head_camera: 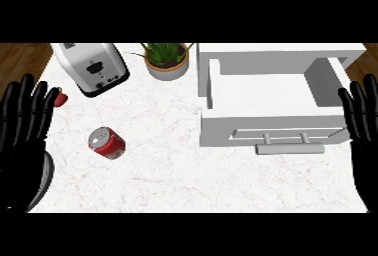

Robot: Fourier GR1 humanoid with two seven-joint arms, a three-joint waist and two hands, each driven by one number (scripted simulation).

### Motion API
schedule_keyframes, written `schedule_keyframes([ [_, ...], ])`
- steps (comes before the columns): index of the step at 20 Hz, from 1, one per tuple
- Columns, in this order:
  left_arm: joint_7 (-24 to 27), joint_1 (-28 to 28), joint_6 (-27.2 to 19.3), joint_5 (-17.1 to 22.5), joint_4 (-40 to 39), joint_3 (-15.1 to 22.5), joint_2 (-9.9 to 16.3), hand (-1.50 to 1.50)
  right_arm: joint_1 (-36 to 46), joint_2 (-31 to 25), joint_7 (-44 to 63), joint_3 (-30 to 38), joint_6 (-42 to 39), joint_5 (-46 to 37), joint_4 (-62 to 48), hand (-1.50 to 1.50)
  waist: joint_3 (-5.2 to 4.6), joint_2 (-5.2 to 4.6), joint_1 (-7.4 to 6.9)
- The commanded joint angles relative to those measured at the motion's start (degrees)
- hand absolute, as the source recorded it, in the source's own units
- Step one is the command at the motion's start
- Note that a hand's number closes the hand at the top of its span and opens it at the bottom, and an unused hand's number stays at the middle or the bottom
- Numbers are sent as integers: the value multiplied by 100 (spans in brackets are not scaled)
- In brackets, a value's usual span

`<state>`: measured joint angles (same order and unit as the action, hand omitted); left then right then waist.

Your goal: Pick up the can, place it into the drawer and close the drawer

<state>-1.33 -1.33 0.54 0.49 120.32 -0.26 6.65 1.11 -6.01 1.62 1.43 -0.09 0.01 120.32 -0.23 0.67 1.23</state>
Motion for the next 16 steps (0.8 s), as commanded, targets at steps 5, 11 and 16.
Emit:
schedule_keyframes([
  [5,88,-71,118,337,-220,-493,38,-150,-249,147,-55,-249,-215,29,120,-150,23,-64,-122],
  [11,-1985,95,-625,-371,-302,-411,37,-150,-1033,189,910,358,279,65,-7,-150,32,-56,-59],
  [16,-2637,562,-671,-644,771,-12,-120,-150,-1134,6,638,898,-33,521,-107,-150,28,-56,-124],
])
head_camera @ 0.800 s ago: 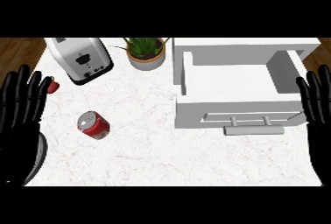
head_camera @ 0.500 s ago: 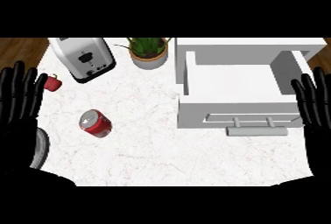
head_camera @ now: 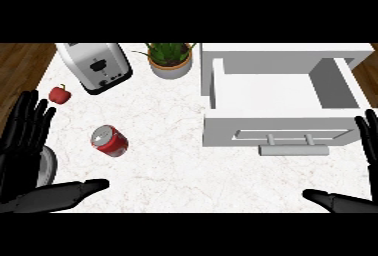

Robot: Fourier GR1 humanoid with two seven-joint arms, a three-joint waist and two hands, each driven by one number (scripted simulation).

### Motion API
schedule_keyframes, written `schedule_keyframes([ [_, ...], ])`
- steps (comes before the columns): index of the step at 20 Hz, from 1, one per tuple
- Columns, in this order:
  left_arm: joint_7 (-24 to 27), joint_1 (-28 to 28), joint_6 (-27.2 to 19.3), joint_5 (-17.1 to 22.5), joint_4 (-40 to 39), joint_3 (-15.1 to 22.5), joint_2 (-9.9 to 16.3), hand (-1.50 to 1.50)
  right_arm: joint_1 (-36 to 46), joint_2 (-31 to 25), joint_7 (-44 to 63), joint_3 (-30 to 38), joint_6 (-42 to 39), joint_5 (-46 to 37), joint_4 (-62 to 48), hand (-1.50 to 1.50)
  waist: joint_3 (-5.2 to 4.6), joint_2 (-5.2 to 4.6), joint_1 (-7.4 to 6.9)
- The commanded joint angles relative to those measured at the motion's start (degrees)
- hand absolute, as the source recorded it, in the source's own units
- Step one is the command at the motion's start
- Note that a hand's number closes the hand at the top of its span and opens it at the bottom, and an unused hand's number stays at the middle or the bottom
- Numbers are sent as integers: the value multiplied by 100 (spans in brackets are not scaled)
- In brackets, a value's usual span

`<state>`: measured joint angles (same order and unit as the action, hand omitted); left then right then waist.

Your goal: Pick up the can, place it into the drawer and close the drawer

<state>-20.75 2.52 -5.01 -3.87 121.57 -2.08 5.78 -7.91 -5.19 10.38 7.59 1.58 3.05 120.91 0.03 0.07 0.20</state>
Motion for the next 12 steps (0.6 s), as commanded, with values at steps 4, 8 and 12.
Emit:
schedule_keyframes([
  [4,-780,414,233,252,917,-238,149,-150,-516,68,-432,310,-304,170,-105,-150,-2,0,-23],
  [8,-901,414,313,365,1050,-408,173,-150,-1144,108,-694,551,-728,536,118,-150,-2,1,-1],
  [12,-1174,553,118,439,1465,-468,-33,-150,-853,-169,-433,1026,-886,894,-8,-150,-2,0,-12],
])
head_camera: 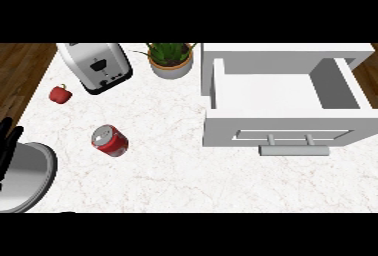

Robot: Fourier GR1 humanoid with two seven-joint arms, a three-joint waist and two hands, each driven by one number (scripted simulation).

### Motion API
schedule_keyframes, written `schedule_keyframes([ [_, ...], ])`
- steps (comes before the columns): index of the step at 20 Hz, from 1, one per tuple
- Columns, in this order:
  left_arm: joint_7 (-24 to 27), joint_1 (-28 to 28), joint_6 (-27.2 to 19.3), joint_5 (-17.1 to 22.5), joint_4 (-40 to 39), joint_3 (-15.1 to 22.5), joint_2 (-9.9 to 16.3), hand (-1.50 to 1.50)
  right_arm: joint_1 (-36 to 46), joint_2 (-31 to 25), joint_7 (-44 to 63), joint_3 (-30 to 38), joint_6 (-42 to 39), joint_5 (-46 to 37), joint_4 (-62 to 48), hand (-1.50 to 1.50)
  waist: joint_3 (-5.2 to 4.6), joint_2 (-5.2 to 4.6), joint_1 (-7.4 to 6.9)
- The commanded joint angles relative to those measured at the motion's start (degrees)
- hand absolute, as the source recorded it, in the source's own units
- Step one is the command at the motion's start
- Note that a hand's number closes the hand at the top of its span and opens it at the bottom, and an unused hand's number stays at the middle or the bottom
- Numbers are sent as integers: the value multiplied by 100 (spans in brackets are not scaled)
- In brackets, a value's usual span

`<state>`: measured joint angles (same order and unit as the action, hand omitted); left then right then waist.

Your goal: Pick up the can, place it into the drawer and close the drawer

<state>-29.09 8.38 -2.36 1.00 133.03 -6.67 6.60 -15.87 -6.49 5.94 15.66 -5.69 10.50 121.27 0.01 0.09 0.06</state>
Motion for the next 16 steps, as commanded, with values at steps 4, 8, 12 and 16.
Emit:
schedule_keyframes([
  [4,-583,-113,-192,680,245,-456,-146,-150,-595,50,-91,401,-438,439,333,-150,-1,5,16],
  [8,-579,-309,-200,1162,-155,-702,-194,-150,-574,67,-281,488,-716,497,33,-150,-1,-2,13],
  [12,-435,-742,-391,1043,-684,-564,-325,-150,-593,-306,151,1134,-955,1292,317,-150,-1,-4,48],
  [16,-208,-600,-362,874,-947,-229,-578,-150,-903,109,-220,872,-1179,748,318,-150,0,-4,44],
])
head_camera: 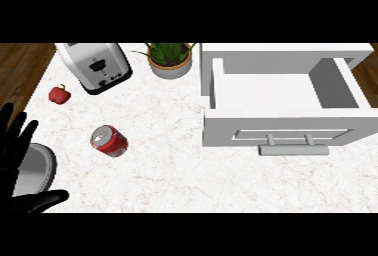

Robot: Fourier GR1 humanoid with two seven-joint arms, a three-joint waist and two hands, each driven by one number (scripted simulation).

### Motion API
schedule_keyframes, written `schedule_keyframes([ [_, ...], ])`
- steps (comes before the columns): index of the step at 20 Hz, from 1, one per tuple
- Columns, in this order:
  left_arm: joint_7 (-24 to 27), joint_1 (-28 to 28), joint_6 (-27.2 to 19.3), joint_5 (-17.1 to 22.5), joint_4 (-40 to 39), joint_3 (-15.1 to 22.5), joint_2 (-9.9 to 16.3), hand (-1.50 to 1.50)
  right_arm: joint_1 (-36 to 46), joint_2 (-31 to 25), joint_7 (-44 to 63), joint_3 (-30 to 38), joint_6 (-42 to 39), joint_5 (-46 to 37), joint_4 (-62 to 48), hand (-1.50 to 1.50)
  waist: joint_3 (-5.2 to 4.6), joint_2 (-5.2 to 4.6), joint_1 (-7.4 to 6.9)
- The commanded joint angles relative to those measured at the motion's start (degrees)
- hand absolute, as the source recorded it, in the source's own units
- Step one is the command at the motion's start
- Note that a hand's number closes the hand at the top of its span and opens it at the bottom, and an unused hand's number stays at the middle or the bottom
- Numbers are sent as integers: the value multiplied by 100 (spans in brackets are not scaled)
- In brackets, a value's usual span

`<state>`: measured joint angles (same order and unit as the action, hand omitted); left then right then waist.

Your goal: Pick up the can, place it into the drawer and close the drawer

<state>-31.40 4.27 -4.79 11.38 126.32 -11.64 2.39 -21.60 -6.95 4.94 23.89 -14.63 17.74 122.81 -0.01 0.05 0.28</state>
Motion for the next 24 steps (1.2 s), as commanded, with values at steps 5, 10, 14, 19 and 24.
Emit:
schedule_keyframes([
  [5,730,-461,-126,-242,-1304,190,-232,-150,-324,71,-286,492,-659,366,-190,-150,1,-3,22],
  [10,878,-816,-296,-269,-1955,95,-146,-150,-475,299,-387,701,-840,286,-124,-150,0,-5,29],
  [14,1249,-781,-291,-423,-2314,141,-120,-150,-43,194,317,699,-540,427,225,-150,-1,-6,4],
  [19,2155,-792,-423,-585,-3230,395,-235,-150,-129,122,-127,1111,-1045,576,-330,-150,0,-7,17],
  [24,2679,-505,-323,-477,-3633,179,-236,-150,-379,296,495,1085,-978,681,556,-150,-3,-4,5],
])
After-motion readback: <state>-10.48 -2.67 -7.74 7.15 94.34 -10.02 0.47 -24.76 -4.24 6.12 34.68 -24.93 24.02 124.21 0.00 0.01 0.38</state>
